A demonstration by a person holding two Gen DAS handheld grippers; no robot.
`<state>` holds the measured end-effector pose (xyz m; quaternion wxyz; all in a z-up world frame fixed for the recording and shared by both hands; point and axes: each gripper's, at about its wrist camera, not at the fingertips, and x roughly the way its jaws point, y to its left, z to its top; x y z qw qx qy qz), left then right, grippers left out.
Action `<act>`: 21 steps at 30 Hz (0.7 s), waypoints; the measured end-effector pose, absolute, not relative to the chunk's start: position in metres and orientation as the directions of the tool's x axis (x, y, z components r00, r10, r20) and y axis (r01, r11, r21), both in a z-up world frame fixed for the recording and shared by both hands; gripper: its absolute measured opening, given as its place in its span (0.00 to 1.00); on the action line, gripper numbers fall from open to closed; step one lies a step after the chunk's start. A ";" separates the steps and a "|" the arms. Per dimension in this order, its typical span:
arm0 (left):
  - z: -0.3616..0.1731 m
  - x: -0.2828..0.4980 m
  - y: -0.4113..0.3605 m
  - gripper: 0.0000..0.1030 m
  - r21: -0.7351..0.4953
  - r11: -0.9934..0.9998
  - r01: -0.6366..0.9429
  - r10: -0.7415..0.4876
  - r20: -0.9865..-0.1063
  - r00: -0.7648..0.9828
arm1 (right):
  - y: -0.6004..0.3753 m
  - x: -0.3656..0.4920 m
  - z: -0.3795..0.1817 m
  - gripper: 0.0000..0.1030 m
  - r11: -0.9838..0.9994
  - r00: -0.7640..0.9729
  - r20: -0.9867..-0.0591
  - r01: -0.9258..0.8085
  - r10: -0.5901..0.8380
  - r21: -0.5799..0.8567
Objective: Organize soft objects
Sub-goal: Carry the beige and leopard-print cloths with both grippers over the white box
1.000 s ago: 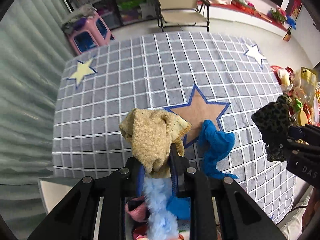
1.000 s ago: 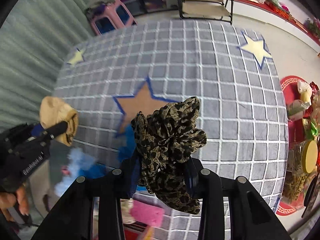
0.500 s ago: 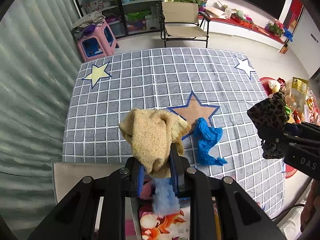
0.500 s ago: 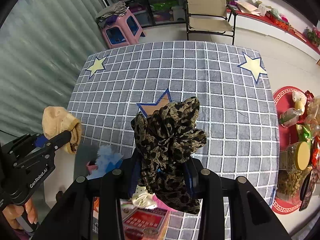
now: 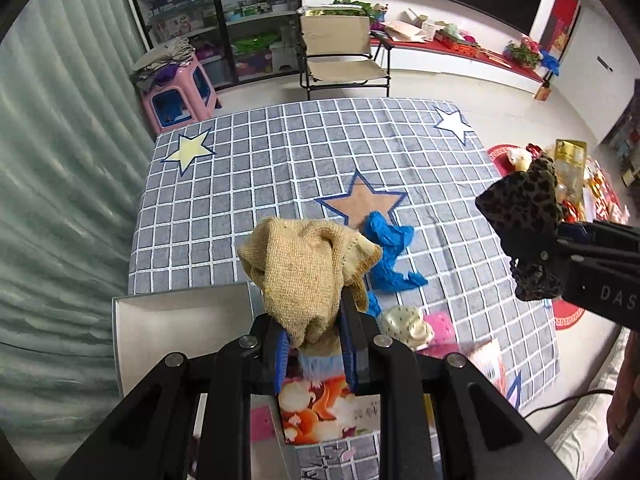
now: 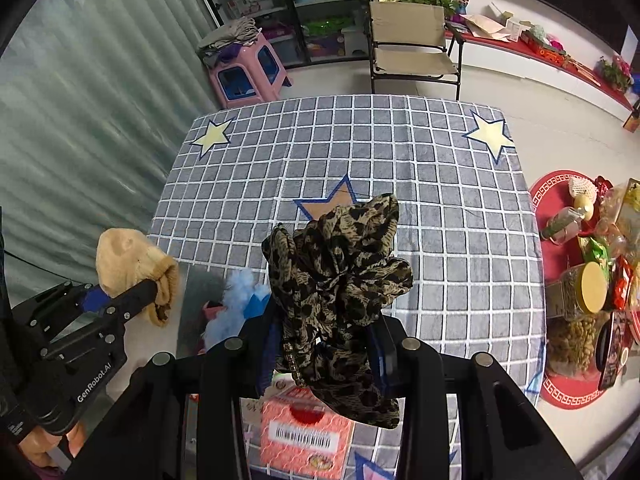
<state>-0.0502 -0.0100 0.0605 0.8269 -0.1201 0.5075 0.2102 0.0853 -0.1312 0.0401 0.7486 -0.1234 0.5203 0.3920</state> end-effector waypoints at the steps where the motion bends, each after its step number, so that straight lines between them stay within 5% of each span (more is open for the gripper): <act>1: 0.061 -0.054 -0.012 0.23 0.014 0.885 -0.464 0.223 -0.890 0.398 | -0.133 0.081 0.041 0.38 0.663 0.153 -0.876 -0.715 0.458 0.222; 21: 0.040 -0.129 -0.036 0.23 -0.022 0.914 -0.406 0.145 -0.915 0.375 | -0.174 0.010 0.021 0.38 0.697 0.128 -0.908 -0.686 0.400 0.210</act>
